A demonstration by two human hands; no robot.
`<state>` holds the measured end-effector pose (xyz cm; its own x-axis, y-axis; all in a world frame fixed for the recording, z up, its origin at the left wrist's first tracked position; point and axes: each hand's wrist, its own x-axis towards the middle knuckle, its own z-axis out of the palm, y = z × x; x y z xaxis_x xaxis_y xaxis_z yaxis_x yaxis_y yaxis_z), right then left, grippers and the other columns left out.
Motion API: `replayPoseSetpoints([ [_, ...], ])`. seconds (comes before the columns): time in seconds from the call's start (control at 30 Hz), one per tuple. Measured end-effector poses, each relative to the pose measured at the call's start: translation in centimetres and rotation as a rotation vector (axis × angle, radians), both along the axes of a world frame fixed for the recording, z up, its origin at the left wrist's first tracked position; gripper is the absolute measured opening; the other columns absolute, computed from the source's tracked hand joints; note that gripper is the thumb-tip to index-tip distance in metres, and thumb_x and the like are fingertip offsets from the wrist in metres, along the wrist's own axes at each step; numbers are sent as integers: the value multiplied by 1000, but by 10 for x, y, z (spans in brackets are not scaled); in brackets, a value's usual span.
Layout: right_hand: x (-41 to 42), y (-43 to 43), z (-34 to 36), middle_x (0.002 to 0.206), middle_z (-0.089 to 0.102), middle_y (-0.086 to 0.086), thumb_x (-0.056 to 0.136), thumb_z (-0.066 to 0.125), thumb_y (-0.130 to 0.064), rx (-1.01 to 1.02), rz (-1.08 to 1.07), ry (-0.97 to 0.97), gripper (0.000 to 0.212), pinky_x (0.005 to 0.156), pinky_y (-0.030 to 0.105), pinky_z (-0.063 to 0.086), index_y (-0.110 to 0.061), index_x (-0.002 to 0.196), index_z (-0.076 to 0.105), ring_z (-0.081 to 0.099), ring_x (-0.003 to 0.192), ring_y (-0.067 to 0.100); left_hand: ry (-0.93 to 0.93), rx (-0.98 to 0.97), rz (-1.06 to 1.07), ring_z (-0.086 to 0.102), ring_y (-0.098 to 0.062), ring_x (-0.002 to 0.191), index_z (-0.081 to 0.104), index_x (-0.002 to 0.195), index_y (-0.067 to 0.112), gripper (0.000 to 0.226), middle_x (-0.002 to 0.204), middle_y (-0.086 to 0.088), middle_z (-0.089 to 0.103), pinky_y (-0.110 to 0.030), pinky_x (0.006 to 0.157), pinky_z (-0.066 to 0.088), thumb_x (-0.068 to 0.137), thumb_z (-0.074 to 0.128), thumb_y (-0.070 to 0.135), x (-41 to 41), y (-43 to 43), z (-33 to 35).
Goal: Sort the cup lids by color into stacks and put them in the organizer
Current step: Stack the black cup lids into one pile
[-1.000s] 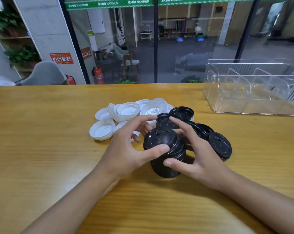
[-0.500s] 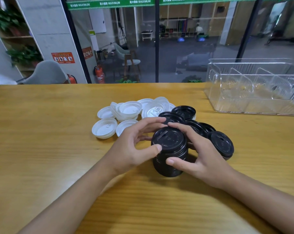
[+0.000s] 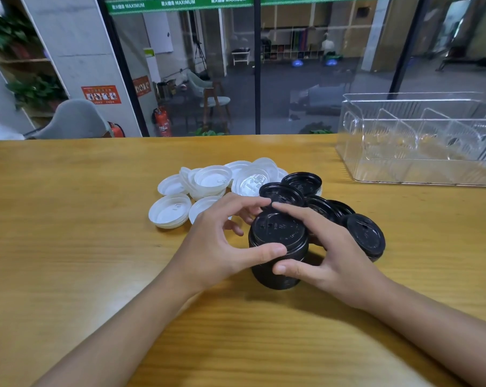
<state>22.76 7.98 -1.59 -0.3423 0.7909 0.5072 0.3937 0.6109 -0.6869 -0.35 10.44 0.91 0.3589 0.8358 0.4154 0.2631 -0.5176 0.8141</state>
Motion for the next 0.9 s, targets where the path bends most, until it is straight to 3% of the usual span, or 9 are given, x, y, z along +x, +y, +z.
replayPoseSetpoints([
  [0.2, 1, -1, 1, 146, 60, -15, 83, 88, -39, 18, 8, -6, 77, 107, 24, 50, -21, 150, 54, 59, 137, 11, 57, -50, -29, 64, -7, 113, 70, 121, 40, 62, 120, 16, 66, -27, 89, 50, 63, 87, 55, 0, 2, -2],
  [0.43, 1, -1, 0, 142, 63, -15, 81, 89, -39, 5, -24, 3, 75, 104, 26, 53, -23, 146, 55, 62, 132, 11, 75, 30, -48, 64, -12, 115, 68, 128, 43, 60, 123, 17, 64, -24, 89, 52, 71, 85, 55, 0, 6, -8],
  [0.63, 2, 0, 0, 139, 60, -17, 84, 85, -44, 41, -44, -49, 70, 104, 26, 52, -28, 144, 53, 59, 134, 12, -5, 48, 11, 65, -15, 116, 70, 125, 31, 36, 115, 11, 70, -26, 90, 52, 99, 55, 51, -4, 13, -10],
  [0.77, 4, -3, -1, 136, 63, -14, 85, 87, -40, 51, -65, -47, 67, 103, 28, 54, -21, 142, 57, 62, 130, 12, 63, 149, 122, 67, -13, 108, 73, 118, 28, 22, 110, 12, 71, -29, 83, 52, 99, 63, 31, -4, 18, -16],
  [0.9, 6, -7, -1, 137, 62, -16, 86, 84, -43, 55, -77, -55, 66, 104, 31, 53, -22, 143, 56, 62, 130, 10, 2, 47, -6, 67, -17, 118, 74, 122, 30, 30, 119, 10, 73, -31, 91, 53, 96, 62, 41, -1, 9, -11],
])
